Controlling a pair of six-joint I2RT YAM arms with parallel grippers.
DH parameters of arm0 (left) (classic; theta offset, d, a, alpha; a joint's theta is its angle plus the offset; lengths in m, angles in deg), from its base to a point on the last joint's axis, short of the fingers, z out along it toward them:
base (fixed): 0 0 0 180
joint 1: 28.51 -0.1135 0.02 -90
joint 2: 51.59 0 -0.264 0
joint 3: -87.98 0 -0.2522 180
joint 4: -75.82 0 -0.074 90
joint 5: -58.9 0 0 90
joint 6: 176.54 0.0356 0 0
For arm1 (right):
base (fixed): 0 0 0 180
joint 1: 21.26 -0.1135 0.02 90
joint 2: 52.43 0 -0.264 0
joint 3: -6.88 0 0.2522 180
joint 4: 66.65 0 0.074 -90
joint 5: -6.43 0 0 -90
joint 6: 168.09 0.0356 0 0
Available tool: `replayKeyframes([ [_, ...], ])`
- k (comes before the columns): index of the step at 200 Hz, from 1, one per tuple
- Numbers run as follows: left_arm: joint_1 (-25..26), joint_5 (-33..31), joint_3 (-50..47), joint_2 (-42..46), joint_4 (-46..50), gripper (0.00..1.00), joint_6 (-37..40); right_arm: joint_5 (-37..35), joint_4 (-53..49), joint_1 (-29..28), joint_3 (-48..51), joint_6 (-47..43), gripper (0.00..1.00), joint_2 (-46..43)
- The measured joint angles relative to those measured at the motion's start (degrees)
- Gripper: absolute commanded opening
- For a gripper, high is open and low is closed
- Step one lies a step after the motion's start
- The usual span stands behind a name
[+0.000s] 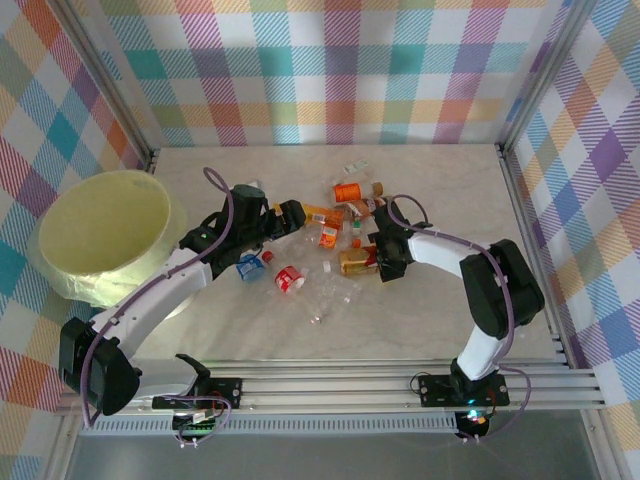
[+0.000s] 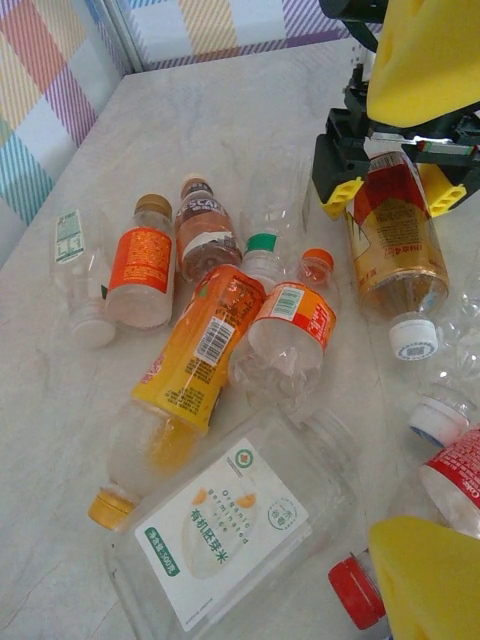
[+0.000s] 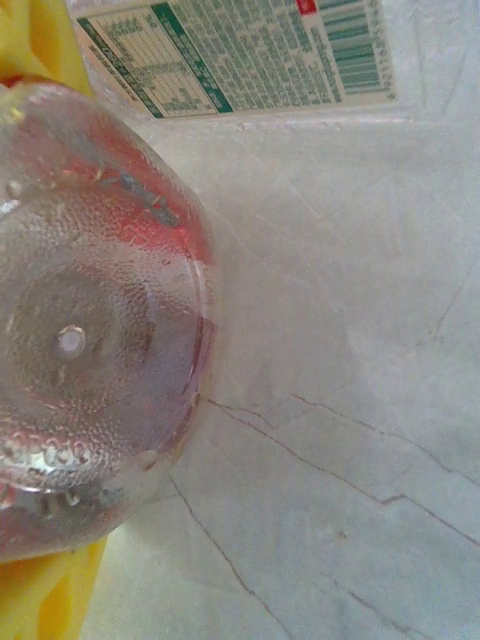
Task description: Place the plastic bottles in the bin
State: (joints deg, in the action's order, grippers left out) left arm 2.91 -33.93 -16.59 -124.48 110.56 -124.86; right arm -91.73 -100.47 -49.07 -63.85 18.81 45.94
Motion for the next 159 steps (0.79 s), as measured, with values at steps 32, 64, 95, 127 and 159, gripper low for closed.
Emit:
replayKeyframes([
  [32, 0.0, 2.1, -0.2, 0.0, -0.2, 1.0, 0.7, -3.4, 4.0, 0.0, 3.6, -1.6, 0.63, -4.0],
  [64, 0.0, 4.5, -0.2, 0.0, -0.4, 1.0, 2.1, -7.4, 7.1, 0.0, 6.5, -8.2, 0.6, -10.3],
  [95, 0.0, 7.0, -0.2, 0.0, -1.9, 1.0, 3.5, -10.4, 11.0, -0.2, 6.6, -17.5, 0.6, -16.0],
  [127, 0.0, 11.5, -0.2, -0.7, -6.0, 1.0, 5.4, -11.8, 16.6, -1.1, 7.5, -27.9, 0.59, -21.2],
  [159, 0.3, 17.7, -0.2, -1.9, -10.2, 1.0, 8.1, -10.6, 23.2, -1.1, 9.6, -36.6, 0.59, -24.2],
])
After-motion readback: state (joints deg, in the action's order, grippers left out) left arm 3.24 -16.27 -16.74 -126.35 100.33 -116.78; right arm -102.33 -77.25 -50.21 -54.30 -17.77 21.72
